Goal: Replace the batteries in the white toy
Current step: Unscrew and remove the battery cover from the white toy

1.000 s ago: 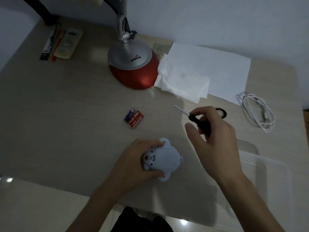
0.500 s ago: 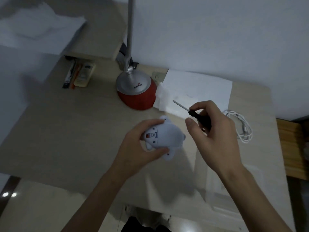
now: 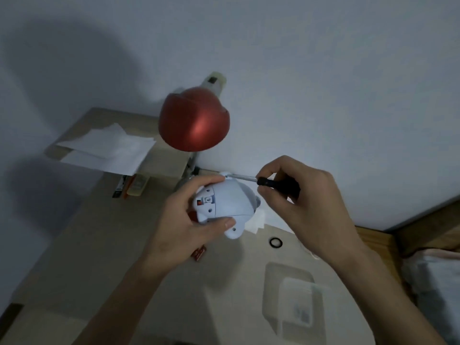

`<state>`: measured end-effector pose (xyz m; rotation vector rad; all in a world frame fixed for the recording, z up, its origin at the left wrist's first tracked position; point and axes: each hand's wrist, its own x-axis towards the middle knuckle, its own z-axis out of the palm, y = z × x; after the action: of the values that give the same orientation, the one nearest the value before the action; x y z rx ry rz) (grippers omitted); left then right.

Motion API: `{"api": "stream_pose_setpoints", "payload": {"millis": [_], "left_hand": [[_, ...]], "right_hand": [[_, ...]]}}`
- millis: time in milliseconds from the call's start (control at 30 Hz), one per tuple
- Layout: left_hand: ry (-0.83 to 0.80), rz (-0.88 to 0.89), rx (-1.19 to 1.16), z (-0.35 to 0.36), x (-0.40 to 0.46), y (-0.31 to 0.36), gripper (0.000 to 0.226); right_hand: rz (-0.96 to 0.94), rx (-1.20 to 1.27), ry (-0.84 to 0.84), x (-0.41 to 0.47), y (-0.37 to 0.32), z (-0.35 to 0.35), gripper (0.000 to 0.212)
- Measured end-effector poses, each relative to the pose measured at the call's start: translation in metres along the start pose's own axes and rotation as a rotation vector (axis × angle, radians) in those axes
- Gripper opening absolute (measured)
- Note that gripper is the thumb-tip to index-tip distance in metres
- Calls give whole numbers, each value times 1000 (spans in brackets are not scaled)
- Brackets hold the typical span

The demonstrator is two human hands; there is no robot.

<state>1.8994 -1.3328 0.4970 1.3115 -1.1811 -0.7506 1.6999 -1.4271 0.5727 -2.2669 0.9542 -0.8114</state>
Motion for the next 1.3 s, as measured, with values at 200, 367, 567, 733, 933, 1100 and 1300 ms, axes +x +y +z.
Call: {"api": "stream_pose_setpoints", "payload": {"millis": [200, 367, 567, 733, 933, 1100, 1300], "left_hand": [[13, 75, -19, 4, -8, 48, 65], [10, 69, -93, 14, -19, 61, 67], [11, 73, -74, 17, -21, 66, 66], [-4, 77, -31, 12, -20, 66, 67], [-20, 88, 56, 8, -23, 66, 67], [4, 92, 60, 4, -26, 65, 63], [28, 65, 45, 1, -33, 63, 61]], "right_hand": [[-100, -12, -204, 11, -43, -54, 12], [-151, -54, -283, 7, -60, -67, 9], [-171, -117, -314, 5, -64, -68, 10], [-152, -116, -339, 7, -66, -66, 10], [-172, -209, -378, 9, -72, -64, 11], [-158, -168, -409, 7, -74, -64, 22], [-170, -174, -436, 6, -74, -66, 15]]}}
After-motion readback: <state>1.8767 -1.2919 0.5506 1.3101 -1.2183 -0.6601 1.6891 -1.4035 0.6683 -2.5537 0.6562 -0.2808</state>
